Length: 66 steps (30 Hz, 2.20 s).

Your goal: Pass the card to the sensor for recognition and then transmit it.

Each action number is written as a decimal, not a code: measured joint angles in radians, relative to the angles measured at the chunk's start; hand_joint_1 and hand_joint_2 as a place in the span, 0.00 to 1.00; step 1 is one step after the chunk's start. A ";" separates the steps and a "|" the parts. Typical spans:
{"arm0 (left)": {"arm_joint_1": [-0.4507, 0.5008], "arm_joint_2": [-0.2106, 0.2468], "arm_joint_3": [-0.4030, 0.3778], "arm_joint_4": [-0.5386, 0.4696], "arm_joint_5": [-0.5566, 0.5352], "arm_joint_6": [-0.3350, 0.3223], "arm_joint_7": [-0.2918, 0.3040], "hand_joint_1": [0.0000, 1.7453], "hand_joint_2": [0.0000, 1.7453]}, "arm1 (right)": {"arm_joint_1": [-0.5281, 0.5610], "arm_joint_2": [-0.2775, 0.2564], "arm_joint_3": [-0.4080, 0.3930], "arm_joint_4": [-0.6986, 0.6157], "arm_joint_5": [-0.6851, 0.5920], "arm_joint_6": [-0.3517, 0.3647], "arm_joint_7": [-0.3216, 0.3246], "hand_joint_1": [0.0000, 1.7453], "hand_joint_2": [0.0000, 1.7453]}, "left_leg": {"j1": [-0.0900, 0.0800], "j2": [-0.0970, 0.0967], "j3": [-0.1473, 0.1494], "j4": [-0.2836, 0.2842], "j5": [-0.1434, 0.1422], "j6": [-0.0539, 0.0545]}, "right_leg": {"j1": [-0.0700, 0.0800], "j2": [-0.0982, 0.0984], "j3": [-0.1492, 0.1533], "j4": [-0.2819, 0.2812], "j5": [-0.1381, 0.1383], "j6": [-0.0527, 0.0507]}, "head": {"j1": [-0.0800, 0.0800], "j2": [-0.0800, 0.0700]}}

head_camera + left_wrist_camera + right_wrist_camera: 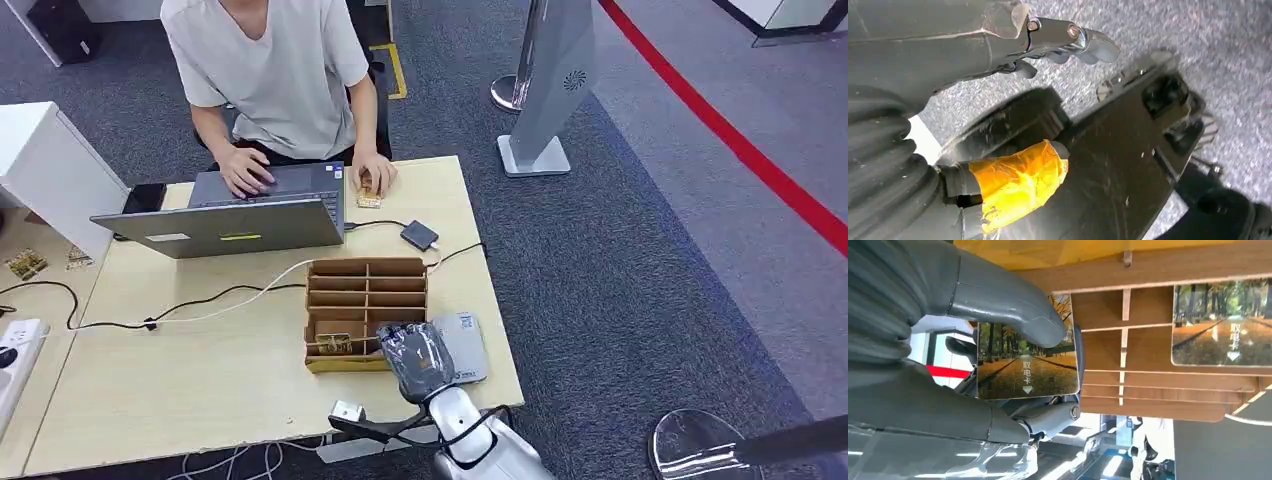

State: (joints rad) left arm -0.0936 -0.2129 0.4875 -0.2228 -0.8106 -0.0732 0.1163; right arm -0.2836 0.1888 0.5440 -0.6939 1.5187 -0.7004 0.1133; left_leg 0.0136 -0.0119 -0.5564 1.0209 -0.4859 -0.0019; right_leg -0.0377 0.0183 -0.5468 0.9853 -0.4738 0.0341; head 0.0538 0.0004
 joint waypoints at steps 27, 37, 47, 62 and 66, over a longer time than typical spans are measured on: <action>-0.020 0.010 -0.016 0.000 0.000 -0.005 0.059 0.00 1.00 | -0.336 0.019 -0.072 -0.034 -0.247 0.033 -0.127 1.00 1.00 | 0.000 0.000 0.000 0.000 0.001 0.000 | 0.000 0.000 0.000 0.001 0.001 0.000 | 0.000 0.000; -0.053 0.004 -0.052 0.000 -0.034 -0.025 0.111 0.00 1.00 | -0.566 0.056 -0.026 0.064 -0.109 0.076 0.091 1.00 1.00 | 0.000 0.000 0.000 0.000 0.001 0.000 | 0.000 0.000 -0.001 0.001 0.001 0.000 | 0.000 0.000; -0.069 -0.003 -0.093 0.000 -0.057 -0.034 0.125 0.00 1.00 | -0.693 0.092 0.021 0.206 -0.012 0.159 0.208 1.00 1.00 | 0.000 0.000 0.000 0.000 0.001 0.000 | 0.000 0.000 -0.001 0.001 0.001 0.000 | 0.000 0.000; -0.069 -0.022 -0.121 0.000 -0.048 -0.021 0.123 0.00 1.00 | -0.697 0.121 0.053 0.262 0.002 0.156 0.202 0.00 1.00 | 0.000 0.000 0.000 0.000 0.001 0.000 | 0.000 0.000 -0.001 0.001 0.001 0.000 | 0.000 0.000; -0.067 -0.023 -0.121 0.000 -0.027 -0.020 0.121 0.00 1.00 | -0.699 0.097 0.061 0.262 0.003 0.184 0.241 0.00 1.00 | 0.000 0.000 0.000 0.000 0.001 0.000 | 0.000 0.000 -0.001 0.001 0.001 0.000 | 0.000 0.000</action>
State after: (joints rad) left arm -0.1604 -0.2361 0.3662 -0.2231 -0.8378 -0.0931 0.2377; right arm -0.9824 0.2862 0.6046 -0.4322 1.5217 -0.5162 0.3547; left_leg 0.0136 -0.0122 -0.5567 1.0210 -0.4847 -0.0023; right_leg -0.0377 0.0185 -0.5480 0.9860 -0.4729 0.0339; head 0.0534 0.0004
